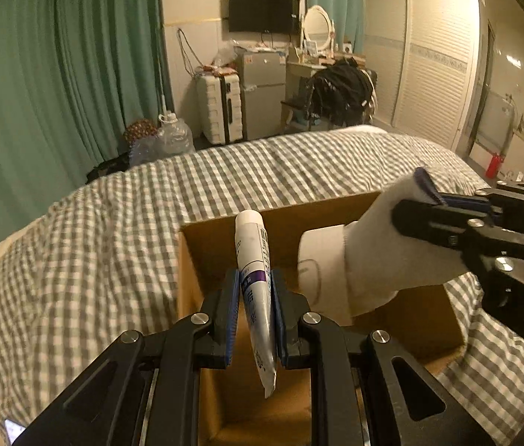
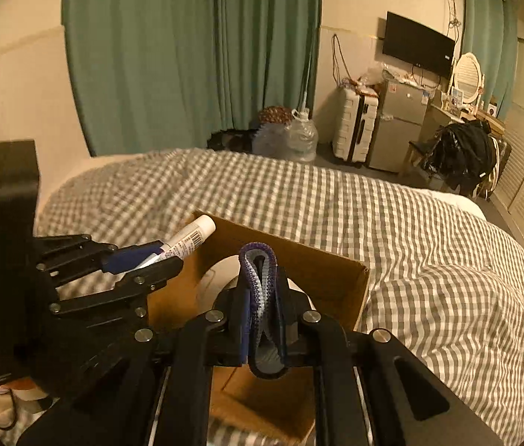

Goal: Organize objects
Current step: 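Carry the white tube and white sock into the cardboard box with both tools, then open both tools to release the tube and sock into the box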

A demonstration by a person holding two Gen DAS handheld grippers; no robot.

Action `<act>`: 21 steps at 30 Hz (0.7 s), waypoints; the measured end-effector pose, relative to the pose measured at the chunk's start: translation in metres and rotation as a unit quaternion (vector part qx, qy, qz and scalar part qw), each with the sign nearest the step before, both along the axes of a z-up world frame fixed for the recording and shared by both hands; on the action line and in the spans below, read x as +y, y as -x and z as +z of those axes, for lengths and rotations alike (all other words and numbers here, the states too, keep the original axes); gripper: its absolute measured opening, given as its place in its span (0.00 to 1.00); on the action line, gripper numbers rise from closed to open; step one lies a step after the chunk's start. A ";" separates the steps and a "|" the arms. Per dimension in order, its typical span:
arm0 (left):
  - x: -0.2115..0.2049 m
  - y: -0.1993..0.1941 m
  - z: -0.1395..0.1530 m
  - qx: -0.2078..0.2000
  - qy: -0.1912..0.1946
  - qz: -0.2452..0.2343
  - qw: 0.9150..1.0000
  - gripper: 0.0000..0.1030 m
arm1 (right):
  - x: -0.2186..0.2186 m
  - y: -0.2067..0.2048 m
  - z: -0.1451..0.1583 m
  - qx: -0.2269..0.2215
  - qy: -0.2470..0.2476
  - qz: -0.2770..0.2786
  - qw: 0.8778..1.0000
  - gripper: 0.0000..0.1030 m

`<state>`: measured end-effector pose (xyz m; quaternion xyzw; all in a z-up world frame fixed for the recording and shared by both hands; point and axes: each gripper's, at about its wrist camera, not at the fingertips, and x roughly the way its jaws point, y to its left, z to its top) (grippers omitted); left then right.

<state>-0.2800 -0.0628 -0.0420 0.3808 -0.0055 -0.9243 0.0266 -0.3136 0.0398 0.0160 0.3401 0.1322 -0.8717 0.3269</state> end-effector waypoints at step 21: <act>0.010 -0.040 0.026 -0.011 0.013 0.006 1.000 0.81 | 0.042 -0.014 0.033 0.019 0.035 -0.052 0.998 0.62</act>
